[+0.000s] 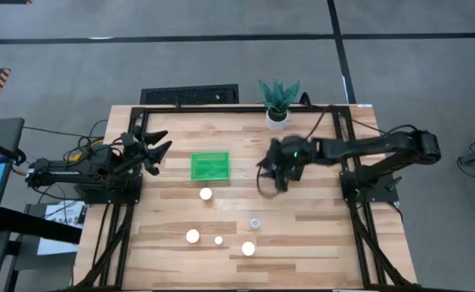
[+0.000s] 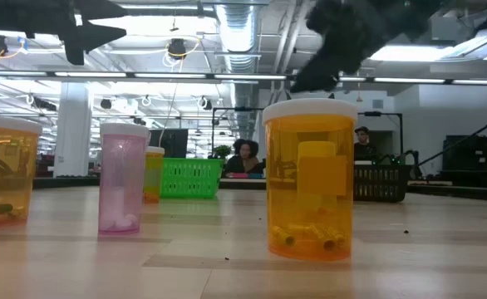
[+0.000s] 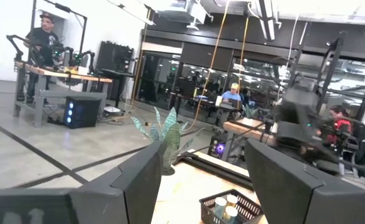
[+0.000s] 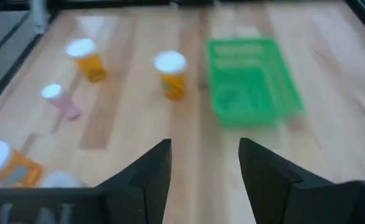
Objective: Pick and place medicine bottles into bin by pill shape (circle, oval)
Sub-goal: Put the pink tablet bottle into the black basket
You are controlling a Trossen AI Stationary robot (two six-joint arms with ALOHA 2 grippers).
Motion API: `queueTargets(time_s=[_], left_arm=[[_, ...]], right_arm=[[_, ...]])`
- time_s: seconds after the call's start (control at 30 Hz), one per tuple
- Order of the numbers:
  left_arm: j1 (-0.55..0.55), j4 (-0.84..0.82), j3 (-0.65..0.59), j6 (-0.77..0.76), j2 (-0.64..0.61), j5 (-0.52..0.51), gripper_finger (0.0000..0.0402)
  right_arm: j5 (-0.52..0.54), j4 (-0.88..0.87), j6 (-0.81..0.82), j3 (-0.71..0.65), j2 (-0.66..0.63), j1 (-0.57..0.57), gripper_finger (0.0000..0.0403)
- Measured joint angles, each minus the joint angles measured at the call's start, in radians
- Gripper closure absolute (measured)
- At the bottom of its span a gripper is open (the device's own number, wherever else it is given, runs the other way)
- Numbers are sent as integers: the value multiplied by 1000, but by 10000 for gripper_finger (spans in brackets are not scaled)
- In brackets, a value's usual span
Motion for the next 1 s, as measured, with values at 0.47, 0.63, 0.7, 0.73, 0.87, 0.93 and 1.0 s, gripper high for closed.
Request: queueTargets(time_s=[0.47,0.63,0.7,0.73,0.87,0.93,1.0], left_arm=[[0,-1,0,-3,0,-13,182],[0,0,0,-3,0,-13,182],[0,0,0,-3,0,-13,182],[0,2,0,-3,0,-13,182],[0,7,0,-13,0,-13,182],[0,7,0,-14,0,-14,182],[0,8,0,-13,0,-16,182]], right_arm=[[54,18,-51,392,496,281,203],[50,-1,-77,509,611,360,200],[45,-3,-84,537,639,381,200],[36,-3,-84,550,653,388,200],[17,5,-80,583,697,389,200],[-3,22,-76,584,700,387,202],[-10,45,-76,585,699,387,203]])
